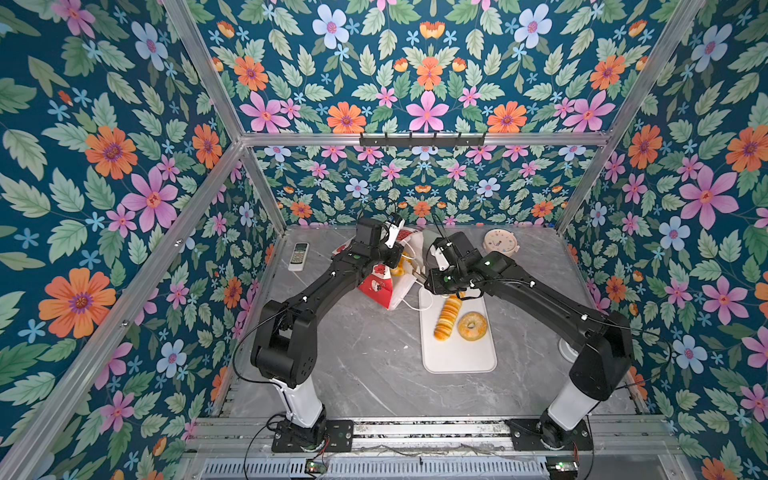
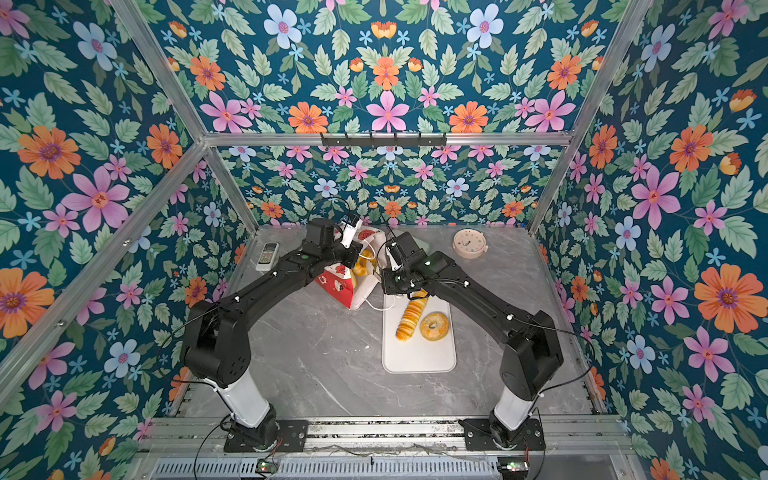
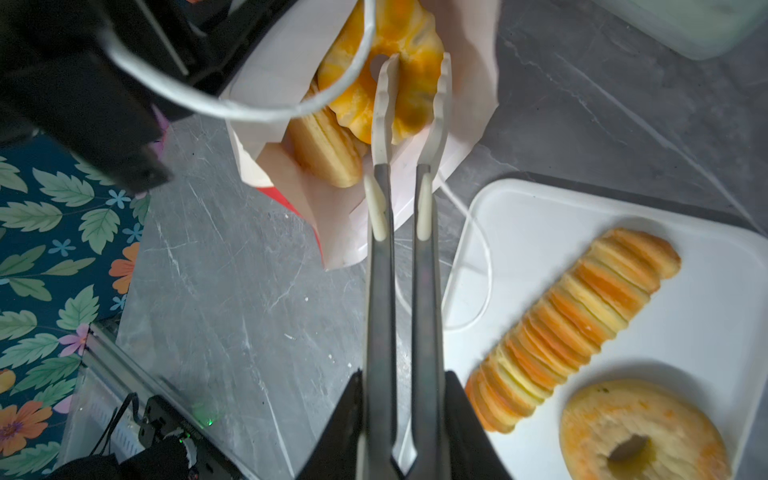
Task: Take the fake bread out of the paper bag
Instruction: 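Close the tongs on the yellow bun deep inside the bag, then pull the yellow bun out of the bag with the tongs over the tray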
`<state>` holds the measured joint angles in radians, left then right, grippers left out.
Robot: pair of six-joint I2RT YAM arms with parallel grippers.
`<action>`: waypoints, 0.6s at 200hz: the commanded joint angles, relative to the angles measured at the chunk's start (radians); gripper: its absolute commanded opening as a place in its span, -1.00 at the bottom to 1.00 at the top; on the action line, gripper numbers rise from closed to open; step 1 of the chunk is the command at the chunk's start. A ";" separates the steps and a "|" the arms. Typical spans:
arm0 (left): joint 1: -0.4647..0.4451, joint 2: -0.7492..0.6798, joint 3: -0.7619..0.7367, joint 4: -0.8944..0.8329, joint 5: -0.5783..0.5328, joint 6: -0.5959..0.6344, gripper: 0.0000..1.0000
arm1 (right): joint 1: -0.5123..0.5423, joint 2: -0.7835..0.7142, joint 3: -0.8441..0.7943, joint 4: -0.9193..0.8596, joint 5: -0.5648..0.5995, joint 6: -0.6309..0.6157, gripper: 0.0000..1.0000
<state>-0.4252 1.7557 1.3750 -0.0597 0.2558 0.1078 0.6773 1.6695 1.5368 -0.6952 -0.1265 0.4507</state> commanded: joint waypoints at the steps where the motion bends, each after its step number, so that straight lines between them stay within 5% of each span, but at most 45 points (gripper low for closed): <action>1: 0.002 0.004 0.001 0.045 0.000 -0.001 -1.00 | -0.002 -0.050 -0.018 -0.045 -0.024 -0.004 -0.63; 67: 0.002 -0.002 -0.010 0.056 0.031 -0.012 -1.00 | -0.005 0.102 0.068 0.051 -0.048 0.018 -0.63; 120: 0.002 -0.010 -0.035 0.062 -0.004 -0.010 -1.00 | -0.007 0.171 0.220 -0.047 -0.012 0.007 -0.64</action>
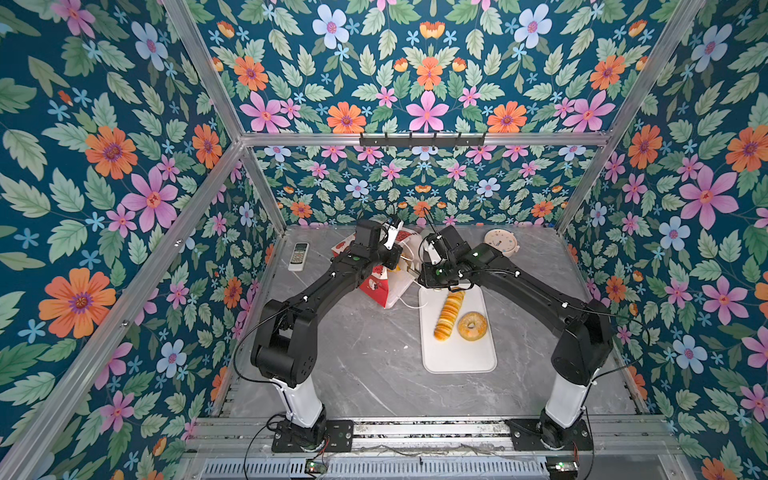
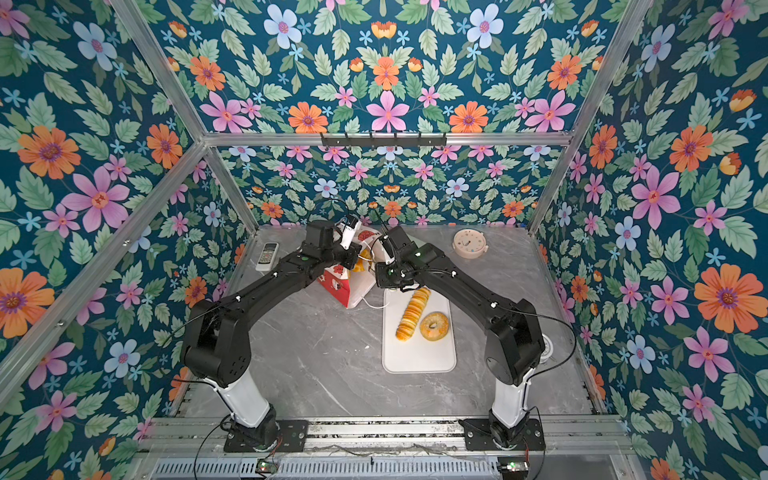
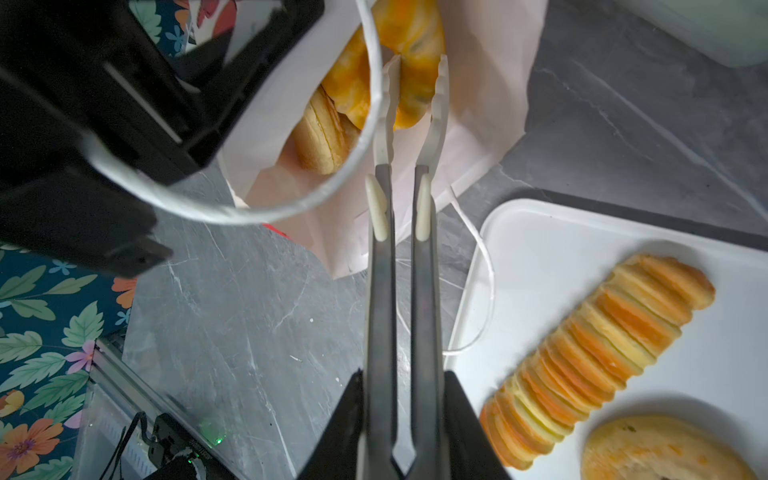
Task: Take the fake bread out of the paper bag
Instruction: 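Pull the yellow bun out of the bag with the tongs over the tray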
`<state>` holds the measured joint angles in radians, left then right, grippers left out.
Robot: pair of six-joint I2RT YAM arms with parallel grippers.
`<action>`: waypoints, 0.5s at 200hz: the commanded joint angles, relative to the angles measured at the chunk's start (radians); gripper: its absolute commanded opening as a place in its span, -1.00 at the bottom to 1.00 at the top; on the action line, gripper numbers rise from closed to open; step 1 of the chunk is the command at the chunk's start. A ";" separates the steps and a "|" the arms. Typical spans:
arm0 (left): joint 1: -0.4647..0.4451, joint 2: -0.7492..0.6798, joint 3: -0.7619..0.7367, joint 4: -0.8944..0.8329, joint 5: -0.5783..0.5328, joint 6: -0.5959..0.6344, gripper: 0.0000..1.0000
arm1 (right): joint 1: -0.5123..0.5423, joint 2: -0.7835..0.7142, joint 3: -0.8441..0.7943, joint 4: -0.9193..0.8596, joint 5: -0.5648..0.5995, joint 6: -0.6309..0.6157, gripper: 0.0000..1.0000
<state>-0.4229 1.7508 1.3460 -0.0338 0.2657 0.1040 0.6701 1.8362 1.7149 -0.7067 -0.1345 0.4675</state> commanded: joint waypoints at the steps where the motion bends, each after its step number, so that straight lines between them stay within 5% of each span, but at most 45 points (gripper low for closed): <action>1: -0.001 -0.005 -0.006 0.036 -0.013 -0.006 -1.00 | 0.001 0.005 0.044 -0.038 -0.004 -0.010 -0.64; 100: -0.001 0.010 -0.024 0.086 -0.029 -0.007 -1.00 | -0.006 -0.030 0.085 -0.215 -0.014 -0.008 -0.68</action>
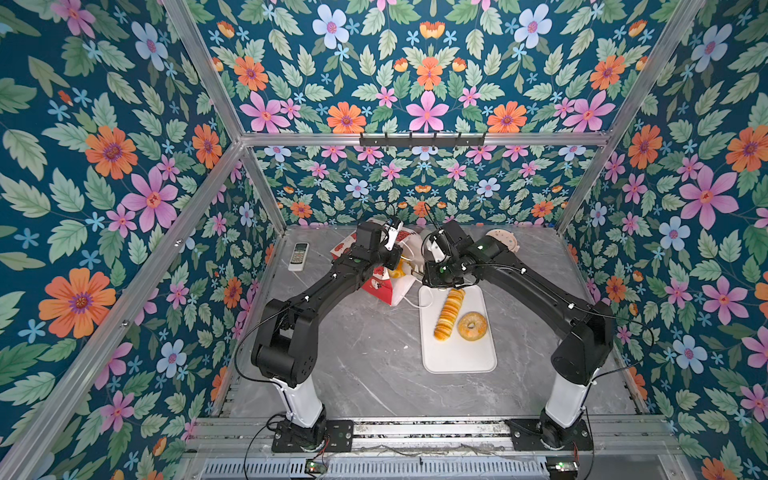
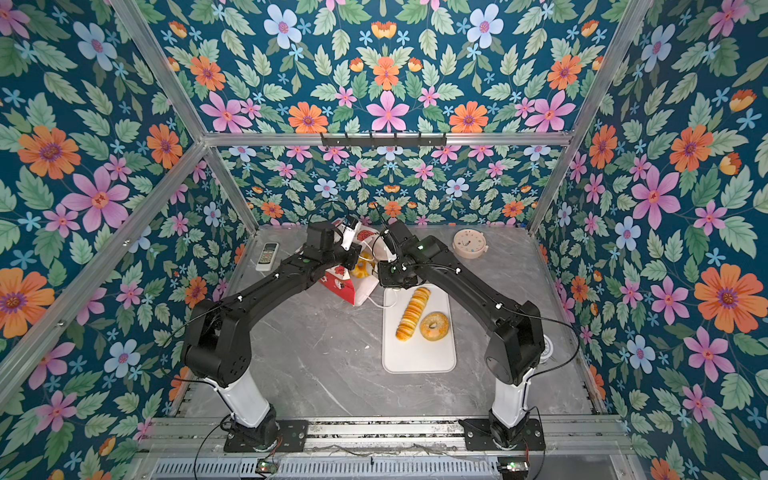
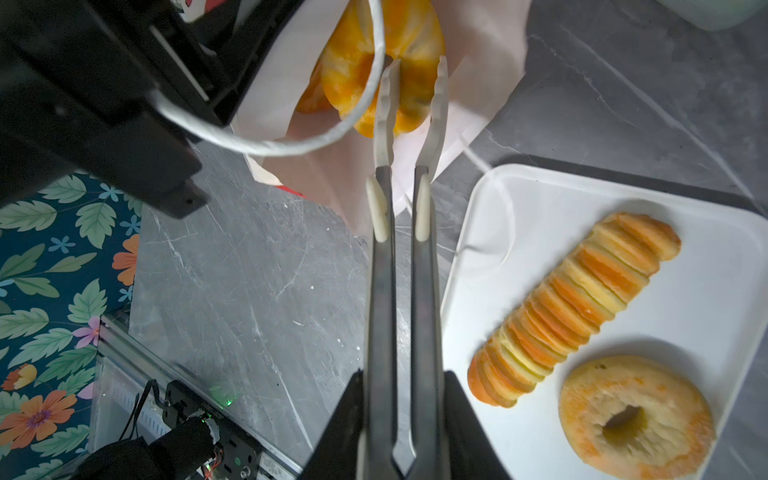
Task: Take the fake bread out of the paper bag
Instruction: 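Pull the yellow bun out of the bag with the tongs over the tray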
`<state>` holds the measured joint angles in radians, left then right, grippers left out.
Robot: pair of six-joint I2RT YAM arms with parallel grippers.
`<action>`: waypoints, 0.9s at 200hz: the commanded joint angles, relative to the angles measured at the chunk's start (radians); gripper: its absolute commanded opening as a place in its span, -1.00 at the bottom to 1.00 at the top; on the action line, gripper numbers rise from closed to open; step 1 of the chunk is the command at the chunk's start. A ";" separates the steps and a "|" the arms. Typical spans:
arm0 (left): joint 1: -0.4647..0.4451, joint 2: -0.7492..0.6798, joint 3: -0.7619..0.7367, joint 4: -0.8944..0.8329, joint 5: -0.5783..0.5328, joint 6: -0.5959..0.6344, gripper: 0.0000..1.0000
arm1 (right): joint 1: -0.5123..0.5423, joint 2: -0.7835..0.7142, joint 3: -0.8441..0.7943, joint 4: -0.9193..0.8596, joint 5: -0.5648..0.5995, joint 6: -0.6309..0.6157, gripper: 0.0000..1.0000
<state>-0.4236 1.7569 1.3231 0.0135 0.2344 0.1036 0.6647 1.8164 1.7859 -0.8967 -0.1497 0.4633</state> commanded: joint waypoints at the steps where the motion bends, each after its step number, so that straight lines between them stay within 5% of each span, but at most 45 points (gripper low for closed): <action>1: 0.000 0.004 -0.001 0.039 0.002 -0.007 -1.00 | -0.001 -0.011 0.016 -0.027 0.000 -0.004 -0.68; 180: 0.000 0.016 -0.004 0.039 -0.045 0.014 -1.00 | -0.010 -0.140 0.020 -0.259 0.060 -0.040 -0.71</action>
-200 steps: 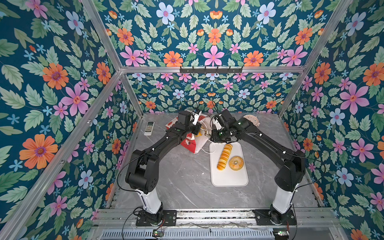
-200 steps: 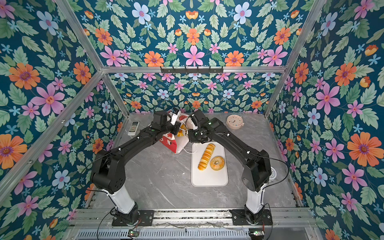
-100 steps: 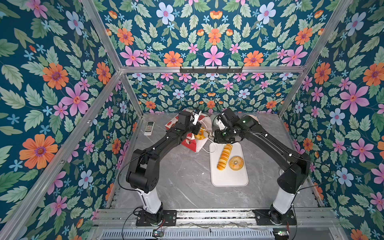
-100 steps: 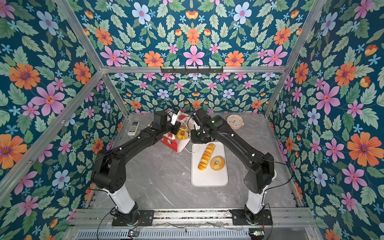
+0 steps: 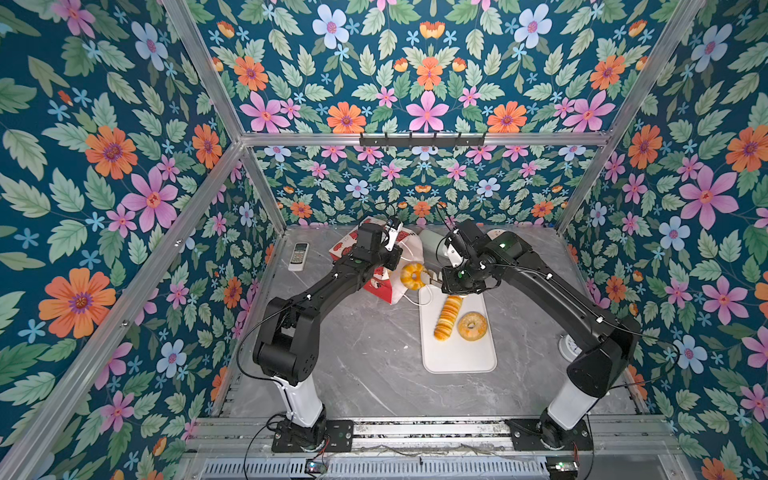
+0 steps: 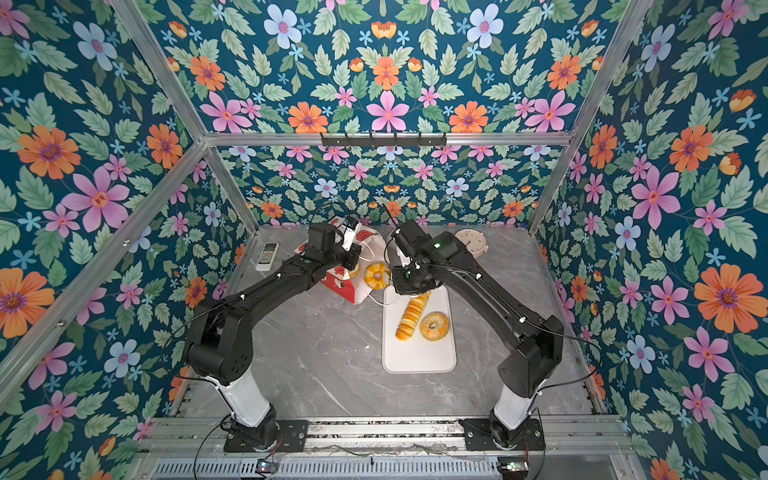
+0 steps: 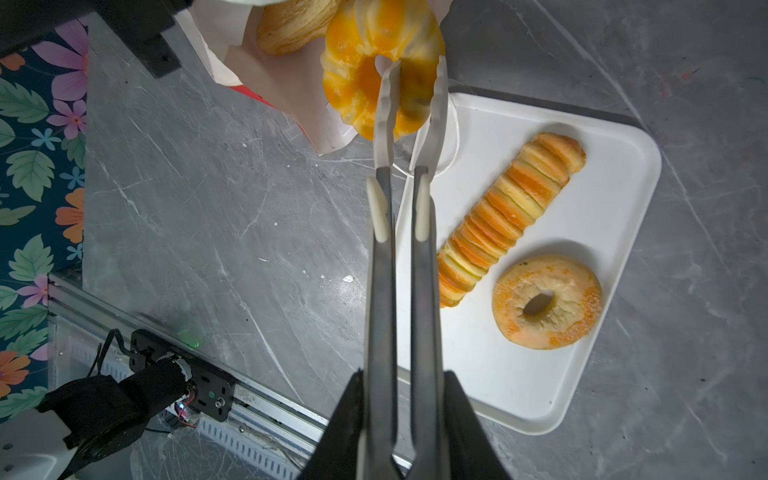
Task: Take the fake bread out of the paper bag
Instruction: 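Pull the yellow bun out of the bag with the tongs over the tray, then lower the yellow bun onto the tray beside the bread roll and release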
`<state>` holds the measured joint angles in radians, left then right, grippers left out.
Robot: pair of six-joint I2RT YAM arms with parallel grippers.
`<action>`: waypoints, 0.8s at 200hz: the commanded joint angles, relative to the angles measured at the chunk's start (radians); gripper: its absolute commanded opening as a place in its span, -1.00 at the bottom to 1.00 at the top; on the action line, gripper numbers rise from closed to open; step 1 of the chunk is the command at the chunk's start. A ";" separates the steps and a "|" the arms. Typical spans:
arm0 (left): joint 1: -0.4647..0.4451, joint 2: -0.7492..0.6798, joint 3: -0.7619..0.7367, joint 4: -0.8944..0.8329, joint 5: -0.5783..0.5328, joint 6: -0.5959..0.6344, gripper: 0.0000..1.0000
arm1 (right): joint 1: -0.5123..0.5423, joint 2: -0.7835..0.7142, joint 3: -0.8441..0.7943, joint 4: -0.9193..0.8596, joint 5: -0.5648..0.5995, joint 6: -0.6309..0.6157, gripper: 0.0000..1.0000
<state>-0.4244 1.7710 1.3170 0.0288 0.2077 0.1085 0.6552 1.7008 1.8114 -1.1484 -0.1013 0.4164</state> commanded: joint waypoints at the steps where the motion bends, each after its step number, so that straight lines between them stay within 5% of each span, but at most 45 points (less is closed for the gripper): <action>1: 0.001 0.003 0.003 0.023 -0.019 0.009 -1.00 | 0.001 -0.025 -0.006 -0.008 0.012 0.008 -0.71; 160: 0.001 0.029 0.044 0.050 -0.202 -0.007 -1.00 | -0.022 -0.131 -0.194 -0.023 0.012 0.011 -0.72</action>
<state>-0.4252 1.8095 1.3548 0.0345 0.0406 0.1078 0.6365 1.5684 1.6272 -1.2201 -0.0776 0.4206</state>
